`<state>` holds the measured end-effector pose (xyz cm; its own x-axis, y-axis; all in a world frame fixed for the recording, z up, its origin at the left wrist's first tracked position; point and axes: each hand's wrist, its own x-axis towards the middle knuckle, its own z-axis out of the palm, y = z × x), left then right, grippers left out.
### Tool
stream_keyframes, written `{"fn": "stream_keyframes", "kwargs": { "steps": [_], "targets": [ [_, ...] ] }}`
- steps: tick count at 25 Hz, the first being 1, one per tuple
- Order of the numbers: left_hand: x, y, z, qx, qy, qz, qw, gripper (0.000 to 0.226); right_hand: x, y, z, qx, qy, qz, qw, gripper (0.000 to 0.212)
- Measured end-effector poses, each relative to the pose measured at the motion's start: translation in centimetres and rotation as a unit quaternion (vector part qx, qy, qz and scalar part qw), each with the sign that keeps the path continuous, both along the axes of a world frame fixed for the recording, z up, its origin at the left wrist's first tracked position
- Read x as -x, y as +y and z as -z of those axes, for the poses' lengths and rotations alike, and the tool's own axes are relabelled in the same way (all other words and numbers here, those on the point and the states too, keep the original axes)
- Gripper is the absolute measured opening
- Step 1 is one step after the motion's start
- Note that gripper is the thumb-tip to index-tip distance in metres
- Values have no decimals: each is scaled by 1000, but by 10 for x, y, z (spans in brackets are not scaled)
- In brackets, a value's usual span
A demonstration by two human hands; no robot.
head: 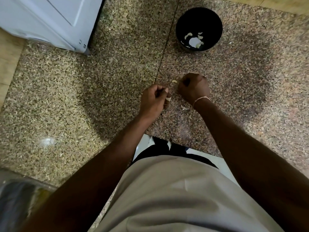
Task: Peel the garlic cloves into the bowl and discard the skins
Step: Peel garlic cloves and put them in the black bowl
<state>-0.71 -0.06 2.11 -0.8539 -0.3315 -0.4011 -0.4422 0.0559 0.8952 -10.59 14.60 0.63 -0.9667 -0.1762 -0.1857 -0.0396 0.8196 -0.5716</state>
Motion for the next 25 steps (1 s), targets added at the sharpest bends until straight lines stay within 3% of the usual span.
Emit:
{"fn": "stream_keyframes", "kwargs": {
  "steps": [3, 7, 10, 13, 19, 25],
  "targets": [
    [-4, 5, 4, 6, -13, 18, 1000, 9, -17, 20, -8, 25, -19, -14, 999, 12],
    [-7, 20, 10, 83, -43, 110, 990, 8, -58, 53, -14, 7, -32, -16, 999, 10],
    [-1, 35, 14, 211, -48, 216, 952, 22, -86, 64, -16, -48, -26, -15, 998, 14],
    [4, 50, 14, 283, -45, 273, 918, 28, -107, 65, -14, -59, -22, 7, 998, 14],
    [-2, 59, 11, 269, -46, 279, 921, 17, -100, 46, -8, -22, 1, 58, 998, 14],
    [-13, 42, 8, 252, -61, 202, 944, 32, -98, 56, -7, 8, 14, 57, 998, 31]
  ]
}}
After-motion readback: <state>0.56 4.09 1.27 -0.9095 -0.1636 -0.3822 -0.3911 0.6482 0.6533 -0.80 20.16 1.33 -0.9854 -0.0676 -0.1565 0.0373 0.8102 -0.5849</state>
